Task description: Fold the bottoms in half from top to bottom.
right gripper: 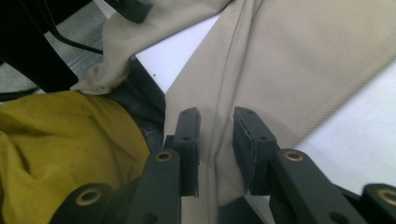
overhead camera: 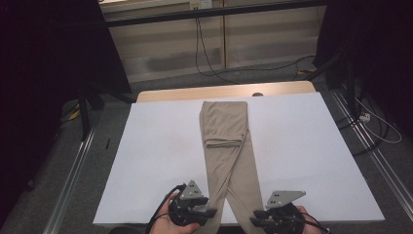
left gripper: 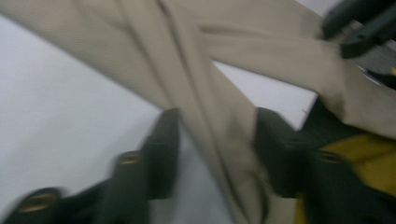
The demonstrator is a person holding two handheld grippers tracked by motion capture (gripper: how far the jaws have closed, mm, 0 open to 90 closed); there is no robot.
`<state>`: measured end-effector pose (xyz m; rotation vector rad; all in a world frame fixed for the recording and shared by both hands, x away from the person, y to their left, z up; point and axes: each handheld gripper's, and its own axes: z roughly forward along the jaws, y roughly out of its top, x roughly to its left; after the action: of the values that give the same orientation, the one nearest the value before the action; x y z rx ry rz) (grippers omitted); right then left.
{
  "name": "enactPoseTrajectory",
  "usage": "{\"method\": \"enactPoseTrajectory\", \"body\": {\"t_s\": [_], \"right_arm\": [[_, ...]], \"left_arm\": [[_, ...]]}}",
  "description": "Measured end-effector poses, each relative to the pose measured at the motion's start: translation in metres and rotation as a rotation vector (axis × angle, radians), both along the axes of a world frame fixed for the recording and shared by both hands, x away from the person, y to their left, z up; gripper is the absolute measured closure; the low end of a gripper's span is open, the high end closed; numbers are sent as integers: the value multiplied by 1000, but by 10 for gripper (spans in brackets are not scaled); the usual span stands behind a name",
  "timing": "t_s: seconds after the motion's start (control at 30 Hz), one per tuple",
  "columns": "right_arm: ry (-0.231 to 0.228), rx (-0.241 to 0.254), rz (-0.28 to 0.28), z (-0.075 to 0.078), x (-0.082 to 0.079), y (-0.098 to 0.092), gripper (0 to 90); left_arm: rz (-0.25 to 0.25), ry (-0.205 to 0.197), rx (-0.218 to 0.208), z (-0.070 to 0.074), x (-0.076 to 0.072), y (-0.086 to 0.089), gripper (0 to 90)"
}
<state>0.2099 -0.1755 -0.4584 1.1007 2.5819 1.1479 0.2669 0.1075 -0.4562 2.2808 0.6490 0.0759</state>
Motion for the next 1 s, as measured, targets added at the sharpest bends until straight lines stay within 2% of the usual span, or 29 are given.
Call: {"method": "enactPoseTrajectory", "body": {"t_s": [0.03, 0.07, 0.1, 0.13, 0.17, 0.2, 0.3, 0.4, 0.5, 0.6, 0.7, 0.77, 0.8, 0.87, 0.9, 1.0], "right_arm": [[-1, 5, 13, 0, 0, 1, 761], [8, 13, 19, 0, -1, 3, 785], [14, 19, 30, -1, -1, 4, 812], [17, 17, 40, -1, -1, 6, 836], [19, 14, 49, -1, -2, 10, 888], [25, 17, 59, -2, -2, 12, 900], [37, 40, 73, -1, -3, 20, 900], [69, 82, 73, -1, -4, 30, 900], [73, 79, 88, -2, -4, 44, 900], [85, 67, 97, -6, -4, 59, 900], [78, 48, 123, -10, -3, 73, 895], [104, 66, 155, -13, -1, 79, 857], [111, 71, 173, -15, -2, 81, 833], [112, 45, 172, -19, -3, 84, 809], [114, 39, 169, -20, -3, 84, 796], [96, 75, 146, -11, -4, 74, 744]], "left_arm": [[-13, 3, 9, 1, 0, -1, 608], [-17, 20, -9, 1, 1, 0, 709], [-11, 28, -16, 1, 2, 1, 774], [-19, 28, -16, 2, 2, 1, 810], [-15, 30, -20, 3, 2, 2, 841], [-1, 21, -13, 4, 2, 2, 854], [-4, 62, -57, 8, 6, 6, 863], [18, 54, -87, 12, 8, 9, 867], [36, 49, -116, 17, 11, 11, 867], [41, 48, -123, 19, 12, 11, 867], [39, 55, -130, 22, 14, 12, 867], [45, 50, -145, 24, 15, 10, 868], [47, 45, -152, 25, 16, 9, 867], [48, 46, -161, 26, 16, 8, 866], [33, 59, -157, 27, 16, 8, 864], [38, 52, -154, 26, 10, 6, 857]]}}
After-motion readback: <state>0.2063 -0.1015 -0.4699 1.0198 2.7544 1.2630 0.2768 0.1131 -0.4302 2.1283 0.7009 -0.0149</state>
